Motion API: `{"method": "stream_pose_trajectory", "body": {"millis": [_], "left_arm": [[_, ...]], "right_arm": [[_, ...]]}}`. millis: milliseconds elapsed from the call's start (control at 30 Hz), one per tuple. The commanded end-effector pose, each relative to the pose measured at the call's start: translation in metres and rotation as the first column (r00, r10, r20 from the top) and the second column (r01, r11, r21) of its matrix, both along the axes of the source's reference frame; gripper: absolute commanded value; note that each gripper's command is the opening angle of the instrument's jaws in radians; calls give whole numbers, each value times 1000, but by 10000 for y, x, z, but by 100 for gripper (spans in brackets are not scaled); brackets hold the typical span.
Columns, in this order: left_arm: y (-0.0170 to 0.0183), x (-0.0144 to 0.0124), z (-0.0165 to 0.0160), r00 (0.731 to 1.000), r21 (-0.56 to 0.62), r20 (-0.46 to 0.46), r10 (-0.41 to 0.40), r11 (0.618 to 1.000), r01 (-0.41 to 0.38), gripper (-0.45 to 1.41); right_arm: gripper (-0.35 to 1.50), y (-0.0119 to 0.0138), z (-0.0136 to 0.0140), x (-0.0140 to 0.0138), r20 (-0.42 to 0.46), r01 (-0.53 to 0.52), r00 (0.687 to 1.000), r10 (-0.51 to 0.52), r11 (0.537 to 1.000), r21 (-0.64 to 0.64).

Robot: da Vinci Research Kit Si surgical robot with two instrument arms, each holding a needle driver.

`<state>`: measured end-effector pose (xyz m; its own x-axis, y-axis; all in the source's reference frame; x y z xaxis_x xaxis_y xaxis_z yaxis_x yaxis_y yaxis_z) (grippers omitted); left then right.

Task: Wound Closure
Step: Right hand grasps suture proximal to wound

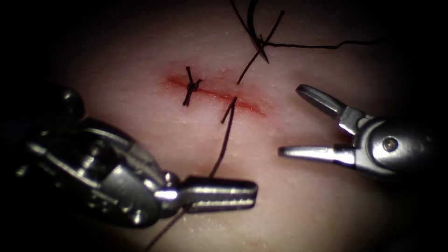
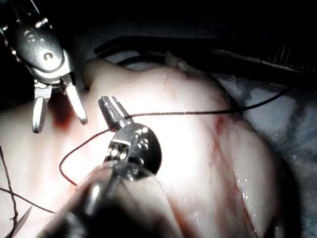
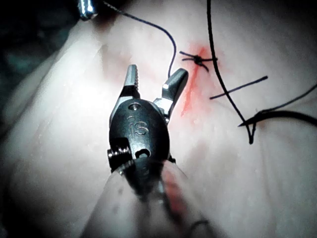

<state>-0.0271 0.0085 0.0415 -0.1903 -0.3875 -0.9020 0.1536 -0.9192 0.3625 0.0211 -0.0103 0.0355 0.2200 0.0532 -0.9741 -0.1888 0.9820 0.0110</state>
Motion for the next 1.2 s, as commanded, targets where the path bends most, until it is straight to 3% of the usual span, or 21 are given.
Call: {"method": "stream_pose_trajectory", "body": {"millis": [33, 200, 300, 433, 633, 900, 1200], "left_arm": [[-7, -5, 6, 1000, 4, 1, 0, 1000, 0, -45], [-4, -5, 8, 1000, 43, 3, -5, 999, 5, -45], [-4, -4, 8, 1000, 77, 2, -9, 997, 9, -45], [-2, -4, 7, 1000, 90, 3, -7, 996, 7, -45], [-1, -3, 6, 1000, 115, 3, -7, 993, 6, -45], [1, -4, 6, 1000, 122, 1, 5, 993, -5, -45], [-2, -2, 3, 1000, 128, 2, 11, 992, -11, -45]], "right_arm": [[123, -4, -5, 21, -8, 35, 999, -35, 997, -62], [120, -3, -1, 34, -8, 73, 997, -76, 976, -205], [116, -2, -1, 39, 25, 88, 996, -85, 939, -332], [113, 1, -5, 45, 59, 129, 992, -114, 905, -405], [111, -1, -11, 52, 103, 190, 982, -160, 865, -465], [106, -10, -25, 68, 118, 239, 971, -208, 839, -488], [101, -13, -19, 74, 131, 270, 963, -236, 829, -490]]}}
